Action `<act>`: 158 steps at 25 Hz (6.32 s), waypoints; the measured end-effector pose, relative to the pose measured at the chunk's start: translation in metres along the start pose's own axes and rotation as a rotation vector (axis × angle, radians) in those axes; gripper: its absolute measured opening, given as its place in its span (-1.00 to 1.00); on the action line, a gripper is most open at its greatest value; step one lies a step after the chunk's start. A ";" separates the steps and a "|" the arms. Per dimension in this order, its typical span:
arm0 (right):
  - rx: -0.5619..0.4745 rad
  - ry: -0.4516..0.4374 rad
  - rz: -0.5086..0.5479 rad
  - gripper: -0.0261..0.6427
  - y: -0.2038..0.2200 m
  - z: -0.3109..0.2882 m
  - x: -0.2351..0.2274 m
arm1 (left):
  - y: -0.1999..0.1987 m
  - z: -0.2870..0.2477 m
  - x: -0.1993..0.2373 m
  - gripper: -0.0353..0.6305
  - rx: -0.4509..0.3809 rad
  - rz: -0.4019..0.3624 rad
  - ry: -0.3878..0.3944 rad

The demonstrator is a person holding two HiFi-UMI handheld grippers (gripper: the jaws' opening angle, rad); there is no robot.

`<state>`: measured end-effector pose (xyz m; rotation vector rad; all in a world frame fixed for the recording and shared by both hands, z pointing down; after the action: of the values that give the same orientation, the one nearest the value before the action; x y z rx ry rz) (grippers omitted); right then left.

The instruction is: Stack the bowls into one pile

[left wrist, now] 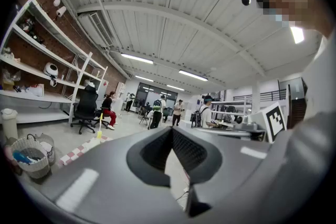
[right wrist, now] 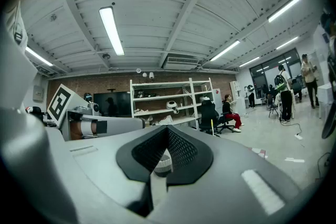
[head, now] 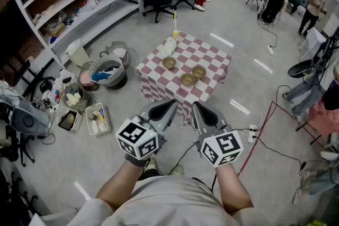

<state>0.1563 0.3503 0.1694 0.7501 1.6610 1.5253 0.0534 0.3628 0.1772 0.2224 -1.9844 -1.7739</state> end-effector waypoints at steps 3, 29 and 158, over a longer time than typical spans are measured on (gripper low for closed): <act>0.000 0.001 0.000 -0.89 0.000 0.002 0.000 | 0.000 0.000 -0.002 -0.88 0.000 -0.001 0.002; 0.011 -0.006 -0.166 -0.89 0.035 -0.043 -0.039 | 0.025 -0.015 0.072 -0.88 0.059 0.027 -0.100; 0.207 0.303 -0.217 -0.89 0.180 -0.300 -0.334 | 0.309 -0.372 0.355 -0.86 0.722 0.374 -0.109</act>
<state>0.0790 -0.0699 0.3964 0.4385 2.0762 1.3776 -0.0370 -0.0711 0.5812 -0.0264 -2.4762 -0.8123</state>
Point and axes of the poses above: the fingertips, and each gripper's own axes: z backward along the fingers, x to its left, y out of its underside, the point moved 3 cm from there along z, backward along the fingers, and after that the axes turned 8 degrees about -y, right-handed, at the moved point
